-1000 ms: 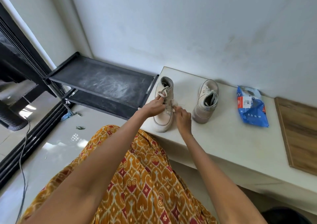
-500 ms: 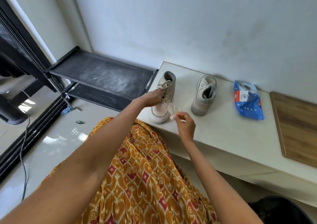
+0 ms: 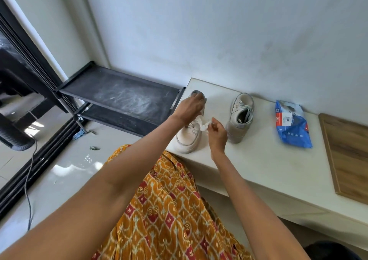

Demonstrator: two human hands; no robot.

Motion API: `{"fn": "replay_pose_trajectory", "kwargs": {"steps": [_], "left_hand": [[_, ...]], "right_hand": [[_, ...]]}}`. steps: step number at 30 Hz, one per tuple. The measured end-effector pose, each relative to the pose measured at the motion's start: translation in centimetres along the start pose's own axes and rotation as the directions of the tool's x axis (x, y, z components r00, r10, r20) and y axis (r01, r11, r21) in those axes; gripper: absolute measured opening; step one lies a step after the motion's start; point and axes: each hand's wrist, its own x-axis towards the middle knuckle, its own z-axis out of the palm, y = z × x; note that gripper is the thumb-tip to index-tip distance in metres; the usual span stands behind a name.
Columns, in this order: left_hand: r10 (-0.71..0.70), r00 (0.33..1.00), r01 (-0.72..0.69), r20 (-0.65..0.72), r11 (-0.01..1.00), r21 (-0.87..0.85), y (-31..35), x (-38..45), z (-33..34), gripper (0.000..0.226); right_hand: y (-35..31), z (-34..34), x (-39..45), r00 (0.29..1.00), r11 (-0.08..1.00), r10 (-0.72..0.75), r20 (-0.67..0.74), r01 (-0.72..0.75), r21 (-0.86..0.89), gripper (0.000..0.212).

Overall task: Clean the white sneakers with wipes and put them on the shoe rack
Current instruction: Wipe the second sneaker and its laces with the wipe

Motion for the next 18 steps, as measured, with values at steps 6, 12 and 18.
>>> {"fn": "replay_pose_trajectory", "kwargs": {"steps": [6,12,18], "left_hand": [[-0.224,0.950,0.237,0.218,0.971,-0.035,-0.9,2.2,-0.9,0.008],[-0.254,0.929,0.285,0.271,0.955,-0.083,-1.3,2.4,-1.1,0.005],[-0.260,0.939,0.289,0.227,0.952,-0.103,-1.3,2.2,-0.4,0.008]], "right_hand": [[-1.2,1.9,-0.2,0.904,0.763,-0.369,0.217,0.428,-0.484,0.031],[1.1,0.8,-2.0,0.692,0.391,-0.575,0.436,0.701,-0.597,0.010],[-2.4,0.3,0.1,0.764,0.478,-0.395,0.511,0.645,-0.596,0.020]]}}
